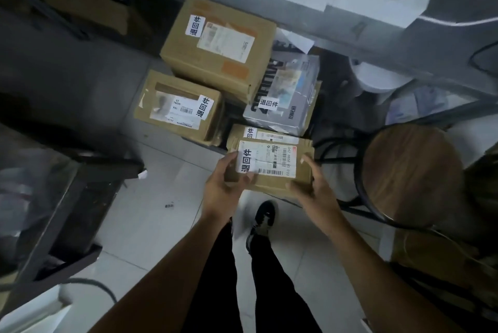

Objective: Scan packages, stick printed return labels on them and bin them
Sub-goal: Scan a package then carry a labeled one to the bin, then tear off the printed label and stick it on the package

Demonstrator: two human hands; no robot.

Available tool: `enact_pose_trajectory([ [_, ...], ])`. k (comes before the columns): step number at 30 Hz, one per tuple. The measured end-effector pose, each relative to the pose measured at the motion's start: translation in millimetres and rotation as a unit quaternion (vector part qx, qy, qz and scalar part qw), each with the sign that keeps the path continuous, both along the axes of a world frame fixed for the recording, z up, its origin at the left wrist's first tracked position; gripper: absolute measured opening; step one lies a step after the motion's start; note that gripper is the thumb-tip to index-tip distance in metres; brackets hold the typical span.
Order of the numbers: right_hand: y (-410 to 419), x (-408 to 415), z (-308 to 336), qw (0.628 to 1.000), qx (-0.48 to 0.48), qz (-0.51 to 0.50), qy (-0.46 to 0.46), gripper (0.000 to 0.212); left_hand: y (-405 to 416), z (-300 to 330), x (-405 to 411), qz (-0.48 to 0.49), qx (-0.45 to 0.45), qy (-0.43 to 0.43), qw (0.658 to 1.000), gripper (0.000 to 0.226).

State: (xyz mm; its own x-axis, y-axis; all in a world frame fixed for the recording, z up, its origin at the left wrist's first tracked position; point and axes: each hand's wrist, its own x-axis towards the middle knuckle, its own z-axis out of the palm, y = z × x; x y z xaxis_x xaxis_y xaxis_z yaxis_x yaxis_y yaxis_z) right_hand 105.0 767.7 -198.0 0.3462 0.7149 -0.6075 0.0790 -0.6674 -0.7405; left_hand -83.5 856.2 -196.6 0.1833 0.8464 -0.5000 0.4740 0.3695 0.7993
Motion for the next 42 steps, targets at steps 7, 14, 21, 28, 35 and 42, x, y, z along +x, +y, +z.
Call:
enact_pose_trajectory([
  [7,37.0,3.2,-89.7,0.999,0.025,-0.005,-0.047,0.083,41.7,-99.4,11.2,-0.012,0.013,0.005,1.0,0.054],
  [14,54.8,-1.2,-129.1,0.986,0.074,0.004,-0.148,0.087,64.0,-161.4,20.1,-0.024,0.044,-0.045,0.998,0.073],
  [21,50.7,-7.4,-146.4,0.975,0.088,-0.007,-0.202,0.088,61.8,-174.5,18.5,-0.032,0.097,-0.025,0.994,0.073],
  [28,49.6,-5.2,-147.6,0.97,0.075,0.01,-0.233,0.081,58.4,-170.9,18.3,-0.041,0.137,-0.003,0.99,0.077],
  [35,46.9,-5.2,-117.5,0.961,0.056,0.04,-0.268,0.071,52.8,-142.5,11.4,-0.099,0.152,0.091,0.979,0.074],
  [42,25.4,-14.3,-29.0,0.952,0.032,0.049,-0.302,0.065,21.8,-47.0,18.8,-0.177,0.179,0.157,0.955,0.066],
])
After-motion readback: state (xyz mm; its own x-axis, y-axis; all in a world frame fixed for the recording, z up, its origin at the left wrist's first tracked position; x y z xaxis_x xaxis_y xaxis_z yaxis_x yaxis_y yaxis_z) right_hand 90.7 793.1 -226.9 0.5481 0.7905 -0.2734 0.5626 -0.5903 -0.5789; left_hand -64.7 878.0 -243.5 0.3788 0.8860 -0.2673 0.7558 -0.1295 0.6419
